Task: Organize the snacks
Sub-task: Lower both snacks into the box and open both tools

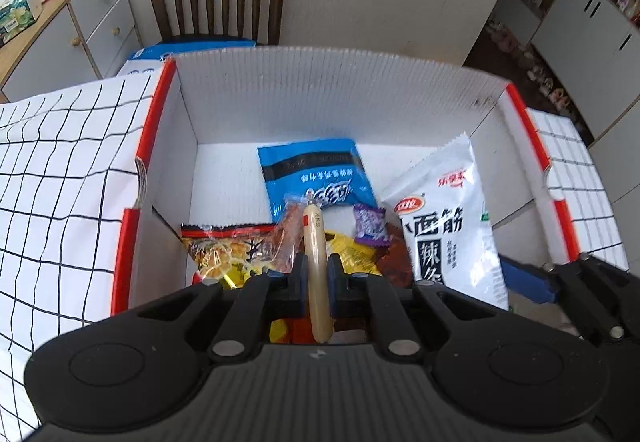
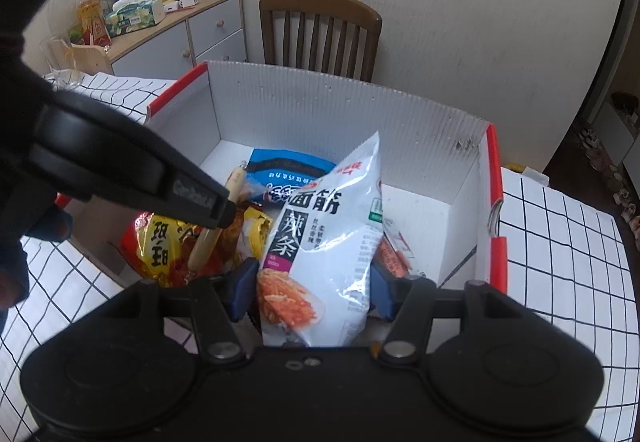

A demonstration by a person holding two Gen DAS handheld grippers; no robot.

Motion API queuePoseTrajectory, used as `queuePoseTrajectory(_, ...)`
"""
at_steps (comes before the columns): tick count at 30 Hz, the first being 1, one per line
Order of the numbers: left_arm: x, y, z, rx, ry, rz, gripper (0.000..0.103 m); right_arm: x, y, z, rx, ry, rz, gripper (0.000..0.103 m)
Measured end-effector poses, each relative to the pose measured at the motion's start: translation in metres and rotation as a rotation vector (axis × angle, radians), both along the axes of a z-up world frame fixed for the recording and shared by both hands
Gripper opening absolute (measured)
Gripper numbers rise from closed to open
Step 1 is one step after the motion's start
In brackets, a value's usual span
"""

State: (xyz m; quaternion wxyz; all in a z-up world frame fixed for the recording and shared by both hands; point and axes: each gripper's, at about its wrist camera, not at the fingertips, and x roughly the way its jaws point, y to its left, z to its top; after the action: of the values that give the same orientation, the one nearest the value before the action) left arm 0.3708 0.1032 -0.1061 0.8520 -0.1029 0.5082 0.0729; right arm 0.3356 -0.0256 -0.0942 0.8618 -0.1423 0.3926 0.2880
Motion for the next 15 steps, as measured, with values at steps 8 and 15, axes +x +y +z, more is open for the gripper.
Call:
queuePoseTrajectory(8,-0.0003,0.0069,-0.0094,-0.015,0.02,0.026,0.009,0.0014,0.0001,-0.0015,0.005,-0.003,-0.03,0.064)
queuePoseTrajectory(15,-0.0034,0.0078,-0.0084,-0.026,0.013,0.037,0.009,-0.0018,-0.0061,0.0034,0.02,-0.022,-0.06,0.073)
